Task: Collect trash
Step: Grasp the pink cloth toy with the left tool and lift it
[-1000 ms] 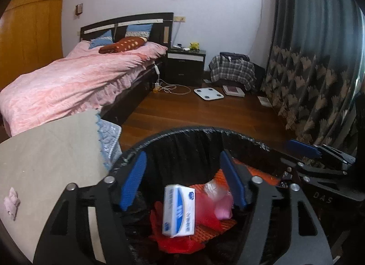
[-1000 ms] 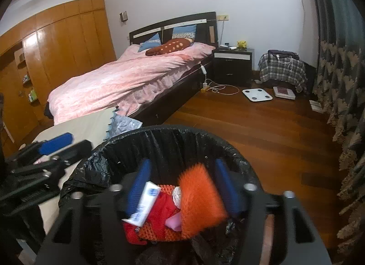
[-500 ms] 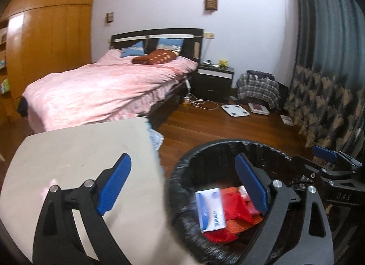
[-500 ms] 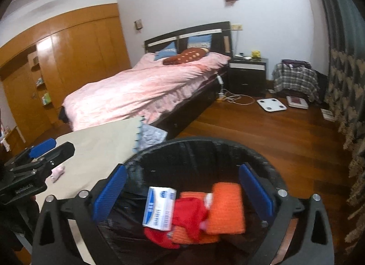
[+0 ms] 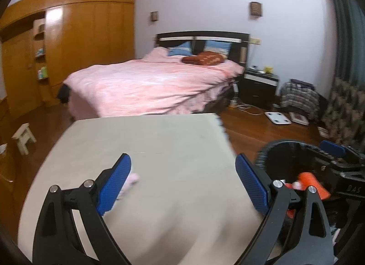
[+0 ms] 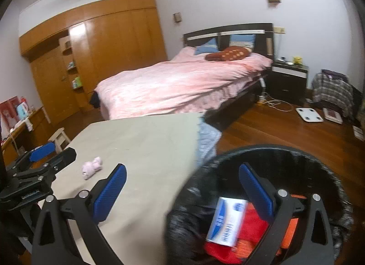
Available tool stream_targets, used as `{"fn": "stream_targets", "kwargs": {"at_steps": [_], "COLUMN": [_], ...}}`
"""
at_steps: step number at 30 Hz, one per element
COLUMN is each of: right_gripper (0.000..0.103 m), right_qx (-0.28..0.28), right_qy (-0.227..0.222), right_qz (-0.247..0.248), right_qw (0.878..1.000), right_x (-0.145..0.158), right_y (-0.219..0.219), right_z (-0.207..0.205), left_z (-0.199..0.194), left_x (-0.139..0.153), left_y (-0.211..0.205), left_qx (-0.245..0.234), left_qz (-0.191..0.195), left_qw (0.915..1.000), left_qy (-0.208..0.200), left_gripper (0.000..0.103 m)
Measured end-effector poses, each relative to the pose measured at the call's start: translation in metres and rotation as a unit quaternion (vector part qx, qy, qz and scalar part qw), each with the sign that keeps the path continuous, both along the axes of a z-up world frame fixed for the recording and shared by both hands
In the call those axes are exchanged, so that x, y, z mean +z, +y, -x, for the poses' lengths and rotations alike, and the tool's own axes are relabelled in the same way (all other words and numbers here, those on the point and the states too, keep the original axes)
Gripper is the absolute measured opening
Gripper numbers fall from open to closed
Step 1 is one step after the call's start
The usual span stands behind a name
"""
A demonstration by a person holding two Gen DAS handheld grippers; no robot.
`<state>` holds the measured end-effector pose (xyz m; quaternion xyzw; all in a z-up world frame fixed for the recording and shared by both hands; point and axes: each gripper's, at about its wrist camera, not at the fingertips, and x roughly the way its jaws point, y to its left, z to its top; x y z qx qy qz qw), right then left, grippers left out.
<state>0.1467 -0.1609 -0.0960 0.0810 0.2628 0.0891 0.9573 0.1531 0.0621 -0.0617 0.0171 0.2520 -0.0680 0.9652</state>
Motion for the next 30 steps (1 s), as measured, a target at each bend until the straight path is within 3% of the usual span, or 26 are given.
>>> {"fn": "stream_targets", "kwargs": {"at_steps": [13, 18, 30], "right_gripper": [0.097, 0.097, 0.097], "right_qx": [0.069, 0.08, 0.082], "right_qy": [0.01, 0.019, 0.034], "right_qz": [0.0, 0.013, 0.016], "right_qw": [0.998, 0.997, 0.996], "right_x": [-0.028, -0.039, -0.05], "right_y": [0.075, 0.089, 0.094], "right_z": [-0.044, -0.056, -0.07], "left_z": [-0.035, -0.057, -0.083], "left_x": [-0.036, -0.058, -0.094], "left_y": [0.091, 0.101, 0.102], "left_qx": [0.095, 0.102, 0.085], "left_qz": [-0.024, -0.024, -0.017], "left_qw": [0.9946, 0.9924, 0.9897], "left_qy": [0.032, 0.064, 0.114], "left_gripper": [0.09, 0.089, 0.073]}}
